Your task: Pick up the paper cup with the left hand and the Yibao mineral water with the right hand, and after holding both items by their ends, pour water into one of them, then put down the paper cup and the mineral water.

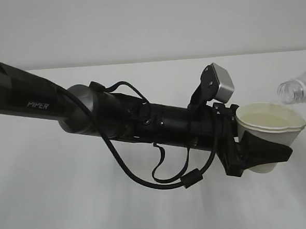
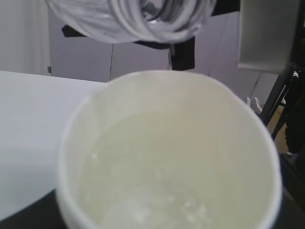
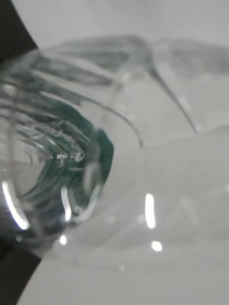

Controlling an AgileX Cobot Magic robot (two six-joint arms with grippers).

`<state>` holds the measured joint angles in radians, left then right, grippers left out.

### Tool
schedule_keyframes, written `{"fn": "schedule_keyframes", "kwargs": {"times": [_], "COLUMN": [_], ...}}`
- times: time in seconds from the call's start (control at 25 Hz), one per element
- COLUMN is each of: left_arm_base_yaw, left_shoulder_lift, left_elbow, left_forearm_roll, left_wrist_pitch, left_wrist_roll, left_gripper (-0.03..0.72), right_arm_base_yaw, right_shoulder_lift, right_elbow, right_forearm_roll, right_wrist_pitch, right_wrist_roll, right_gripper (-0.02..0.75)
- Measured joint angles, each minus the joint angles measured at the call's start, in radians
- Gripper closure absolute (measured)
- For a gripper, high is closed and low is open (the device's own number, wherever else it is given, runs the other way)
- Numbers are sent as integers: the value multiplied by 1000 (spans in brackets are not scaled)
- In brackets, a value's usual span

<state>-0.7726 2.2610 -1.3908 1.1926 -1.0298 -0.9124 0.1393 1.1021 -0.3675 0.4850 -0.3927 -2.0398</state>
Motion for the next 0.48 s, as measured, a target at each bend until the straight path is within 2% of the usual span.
{"fn": "schedule_keyframes", "kwargs": {"times": [0.48], "left_arm_base_yaw": [0], "left_shoulder_lift": [0], "left_elbow": [0], "left_forearm_roll": [-5], "left_wrist_pitch": [0], "left_wrist_roll": [4], "left_gripper": [249], "right_arm_base_yaw": [0], "right_shoulder_lift": [0], "right_elbow": [0], "right_forearm_roll": [0], "right_wrist_pitch": [2], "right_wrist_roll": [198], "right_gripper": [293]}}
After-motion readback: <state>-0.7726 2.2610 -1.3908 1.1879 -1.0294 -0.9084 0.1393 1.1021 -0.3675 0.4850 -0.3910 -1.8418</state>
